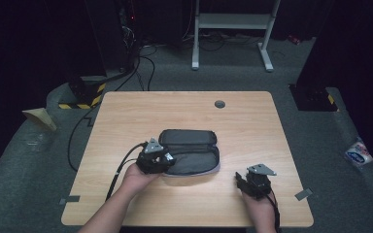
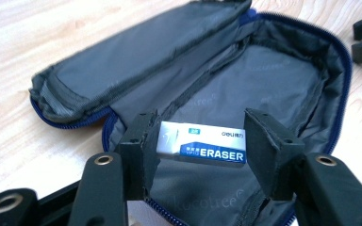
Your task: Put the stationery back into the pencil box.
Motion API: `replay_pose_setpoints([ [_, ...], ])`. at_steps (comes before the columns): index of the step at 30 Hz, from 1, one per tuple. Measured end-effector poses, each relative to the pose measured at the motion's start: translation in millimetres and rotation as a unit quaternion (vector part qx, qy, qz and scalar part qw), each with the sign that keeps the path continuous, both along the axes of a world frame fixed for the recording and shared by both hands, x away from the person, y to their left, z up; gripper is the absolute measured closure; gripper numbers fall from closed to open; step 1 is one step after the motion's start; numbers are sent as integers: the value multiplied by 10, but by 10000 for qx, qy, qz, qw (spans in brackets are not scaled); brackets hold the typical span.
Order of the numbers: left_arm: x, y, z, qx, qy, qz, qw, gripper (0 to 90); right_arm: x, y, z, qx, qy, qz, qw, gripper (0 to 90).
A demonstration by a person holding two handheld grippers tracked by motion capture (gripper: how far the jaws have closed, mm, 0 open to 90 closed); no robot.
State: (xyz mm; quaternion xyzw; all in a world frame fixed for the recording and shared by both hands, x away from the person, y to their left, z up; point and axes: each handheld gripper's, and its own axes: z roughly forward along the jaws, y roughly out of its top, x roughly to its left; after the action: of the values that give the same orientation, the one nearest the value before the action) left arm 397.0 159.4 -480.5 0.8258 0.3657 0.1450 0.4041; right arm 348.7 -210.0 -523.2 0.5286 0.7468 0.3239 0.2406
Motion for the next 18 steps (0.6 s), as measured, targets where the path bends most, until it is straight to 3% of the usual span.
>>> replay_pose_setpoints([
  [3, 18, -11, -37, 137, 73, -16, 9999, 470, 1, -2, -1, -10, -9, 10, 10000, 447],
  [11, 3, -5, -35, 237, 89, -43, 9997, 468, 0, 0, -1, -2, -1, 5, 10000, 447],
  [14, 6, -3, -45, 235, 107, -29, 9997, 463, -1, 0, 0, -4, 7, 8, 10000, 447],
  [18, 7, 40, -3, 5, 69, 29, 10000, 418, -2, 1, 0, -5, 7, 8, 10000, 447],
])
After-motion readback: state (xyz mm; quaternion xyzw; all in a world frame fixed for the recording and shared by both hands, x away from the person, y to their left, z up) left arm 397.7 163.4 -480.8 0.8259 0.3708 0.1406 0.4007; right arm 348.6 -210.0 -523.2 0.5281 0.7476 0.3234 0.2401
